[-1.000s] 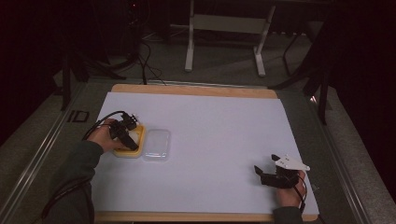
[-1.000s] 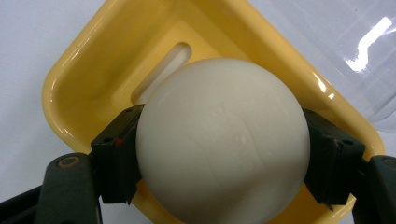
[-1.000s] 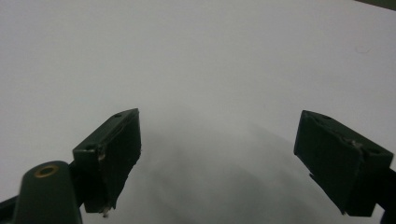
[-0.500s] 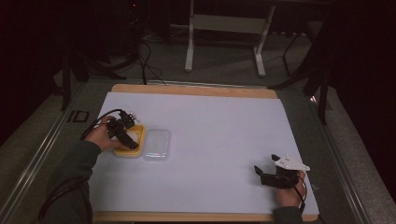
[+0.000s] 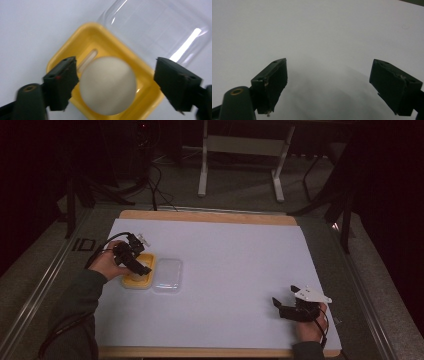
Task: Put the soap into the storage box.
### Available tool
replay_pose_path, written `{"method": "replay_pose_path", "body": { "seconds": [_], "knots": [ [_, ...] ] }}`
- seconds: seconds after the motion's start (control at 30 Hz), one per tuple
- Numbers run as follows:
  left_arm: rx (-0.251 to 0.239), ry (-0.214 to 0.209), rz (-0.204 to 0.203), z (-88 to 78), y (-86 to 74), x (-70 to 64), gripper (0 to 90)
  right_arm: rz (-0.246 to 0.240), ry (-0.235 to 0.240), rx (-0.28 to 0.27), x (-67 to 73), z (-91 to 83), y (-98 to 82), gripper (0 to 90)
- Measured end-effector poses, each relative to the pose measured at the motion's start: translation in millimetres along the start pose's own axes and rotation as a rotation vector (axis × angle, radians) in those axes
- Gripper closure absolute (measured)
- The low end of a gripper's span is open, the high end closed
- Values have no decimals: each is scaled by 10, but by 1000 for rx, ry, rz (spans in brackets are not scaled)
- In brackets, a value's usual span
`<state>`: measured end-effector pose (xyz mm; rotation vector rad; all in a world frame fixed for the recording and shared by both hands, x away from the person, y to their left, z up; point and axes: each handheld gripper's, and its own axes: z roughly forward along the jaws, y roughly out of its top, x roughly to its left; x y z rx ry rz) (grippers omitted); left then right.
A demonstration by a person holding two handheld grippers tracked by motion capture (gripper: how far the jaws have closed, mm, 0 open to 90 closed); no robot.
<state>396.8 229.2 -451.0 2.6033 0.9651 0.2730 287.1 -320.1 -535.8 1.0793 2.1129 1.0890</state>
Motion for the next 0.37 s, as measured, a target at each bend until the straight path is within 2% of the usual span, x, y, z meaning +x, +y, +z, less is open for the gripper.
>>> {"method": "replay_pose_path", "body": {
  "seconds": [0.1,0.17,0.2,0.37],
  "knots": [
    [-52,-16,2,-76,10,-51,261,3,-1,1,0,1,1,147],
    [-60,-15,10,-88,11,-62,290,3,-2,2,0,1,1,147],
    [-97,-24,15,-106,4,-125,296,3,-3,5,-1,4,2,147],
    [-111,-14,27,-84,-16,-235,297,15,-5,6,-13,6,2,147]
  ]
}}
